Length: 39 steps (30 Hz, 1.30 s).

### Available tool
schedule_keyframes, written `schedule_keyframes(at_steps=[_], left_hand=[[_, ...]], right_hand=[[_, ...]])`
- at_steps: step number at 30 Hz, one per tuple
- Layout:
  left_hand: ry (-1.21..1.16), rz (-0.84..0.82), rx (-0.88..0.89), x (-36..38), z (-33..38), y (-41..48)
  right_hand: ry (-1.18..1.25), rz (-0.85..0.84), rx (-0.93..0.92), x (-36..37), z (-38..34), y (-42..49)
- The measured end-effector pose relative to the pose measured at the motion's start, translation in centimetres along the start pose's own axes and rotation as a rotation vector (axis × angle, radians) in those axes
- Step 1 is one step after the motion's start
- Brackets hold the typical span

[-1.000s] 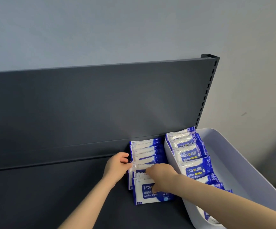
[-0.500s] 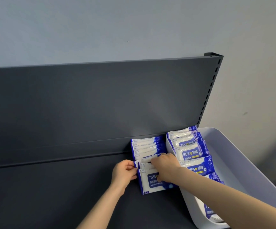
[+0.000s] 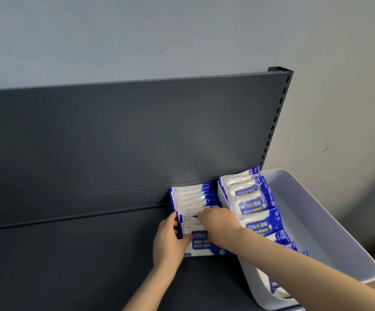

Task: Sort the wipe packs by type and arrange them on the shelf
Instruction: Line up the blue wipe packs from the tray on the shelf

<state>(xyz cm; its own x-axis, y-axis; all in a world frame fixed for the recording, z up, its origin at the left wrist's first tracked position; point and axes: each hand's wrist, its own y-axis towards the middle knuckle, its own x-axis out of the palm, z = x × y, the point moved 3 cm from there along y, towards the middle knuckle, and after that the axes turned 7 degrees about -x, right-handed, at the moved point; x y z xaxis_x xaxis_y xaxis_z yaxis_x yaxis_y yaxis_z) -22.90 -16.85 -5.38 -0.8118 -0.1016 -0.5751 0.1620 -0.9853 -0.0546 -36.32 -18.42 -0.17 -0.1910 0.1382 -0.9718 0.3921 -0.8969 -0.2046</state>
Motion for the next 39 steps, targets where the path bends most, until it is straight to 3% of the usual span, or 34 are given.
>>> schedule_keyframes(at_steps=[3,6,9,13,15,21,30,35,39], left_hand=[[0.231,0.158,0.187,0.3,0.6,-1.1],[0.397,0.063,0.561,2.3,1.2,-2.6],[0.532,-0.021,0.711,4.4,1.3,-3.5],[0.625,-0.037,0.670,5.4,2.0,-3.1],[0.630,-0.028,0.640,5.7,2.3,-2.7],[0.607,-0.152,0.612,5.8,2.3,-4.3],[0.678,-0.105,0.733,6.3,3.1,-2.3],[0.496,-0.039,0.720,5.0,2.6,-2.6],[0.218,0.154,0.614,2.8,6.6,-1.3]], right_hand=[[0.132,0.232,-0.013,-2.4,2.0,-1.7],[0.300,0.439,0.085,-4.6,5.7,-4.0],[0.338,0.451,0.196,-4.6,9.8,-5.8],[0.270,0.126,0.142,-2.0,12.4,-7.1],[0.215,0.061,0.107,-0.8,12.3,-7.4],[0.217,0.157,0.186,1.5,12.7,-8.4],[0.321,0.239,0.153,1.1,13.1,-10.0],[0.348,0.399,0.224,0.1,15.1,-11.9],[0.333,0.462,0.254,-0.2,16.1,-13.2]])
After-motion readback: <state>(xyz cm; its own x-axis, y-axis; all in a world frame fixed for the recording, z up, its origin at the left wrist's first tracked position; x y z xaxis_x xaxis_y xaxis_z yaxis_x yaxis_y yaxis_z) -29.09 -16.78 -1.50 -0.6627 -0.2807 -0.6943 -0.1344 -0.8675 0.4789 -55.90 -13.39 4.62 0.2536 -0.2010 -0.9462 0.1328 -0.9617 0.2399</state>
